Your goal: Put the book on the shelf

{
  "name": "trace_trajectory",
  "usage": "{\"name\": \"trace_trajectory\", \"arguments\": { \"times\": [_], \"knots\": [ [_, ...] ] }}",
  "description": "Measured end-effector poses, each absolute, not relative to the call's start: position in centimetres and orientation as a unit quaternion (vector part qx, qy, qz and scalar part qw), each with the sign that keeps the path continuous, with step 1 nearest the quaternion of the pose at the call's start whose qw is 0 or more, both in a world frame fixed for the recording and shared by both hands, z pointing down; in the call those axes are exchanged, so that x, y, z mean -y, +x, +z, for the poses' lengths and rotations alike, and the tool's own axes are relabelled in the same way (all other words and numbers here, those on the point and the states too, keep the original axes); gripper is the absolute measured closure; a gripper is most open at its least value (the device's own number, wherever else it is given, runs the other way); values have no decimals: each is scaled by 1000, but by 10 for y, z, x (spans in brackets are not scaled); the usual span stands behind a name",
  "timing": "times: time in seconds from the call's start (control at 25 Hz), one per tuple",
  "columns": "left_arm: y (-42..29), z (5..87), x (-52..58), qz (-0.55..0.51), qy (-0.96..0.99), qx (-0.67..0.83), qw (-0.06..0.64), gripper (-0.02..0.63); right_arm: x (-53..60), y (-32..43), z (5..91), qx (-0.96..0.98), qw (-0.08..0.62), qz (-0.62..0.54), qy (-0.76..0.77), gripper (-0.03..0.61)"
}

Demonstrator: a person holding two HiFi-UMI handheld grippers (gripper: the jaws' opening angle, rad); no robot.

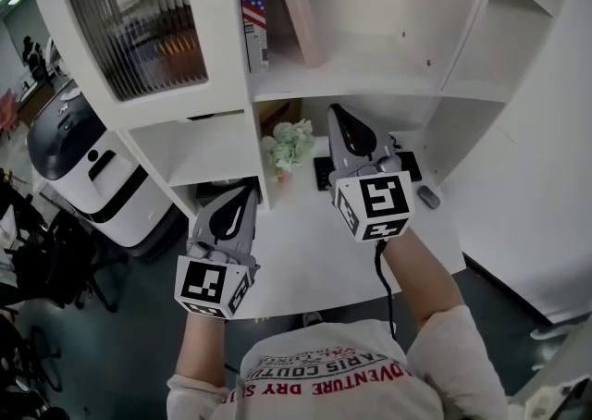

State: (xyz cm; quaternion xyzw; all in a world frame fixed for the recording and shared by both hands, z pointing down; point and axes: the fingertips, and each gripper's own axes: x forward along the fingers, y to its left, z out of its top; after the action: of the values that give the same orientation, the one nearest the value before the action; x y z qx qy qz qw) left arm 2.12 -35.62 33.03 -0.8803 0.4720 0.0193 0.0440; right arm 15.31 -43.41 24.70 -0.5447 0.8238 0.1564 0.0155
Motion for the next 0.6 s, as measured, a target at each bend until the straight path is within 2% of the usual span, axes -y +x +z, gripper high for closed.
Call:
{"name": "trace_trajectory", "arguments": {
  "times": [0.6],
  "knots": [
    [15, 357, 355, 15, -869, -494, 23, 609, 373, 180, 372, -848, -23, 72, -525, 578]
  ]
}}
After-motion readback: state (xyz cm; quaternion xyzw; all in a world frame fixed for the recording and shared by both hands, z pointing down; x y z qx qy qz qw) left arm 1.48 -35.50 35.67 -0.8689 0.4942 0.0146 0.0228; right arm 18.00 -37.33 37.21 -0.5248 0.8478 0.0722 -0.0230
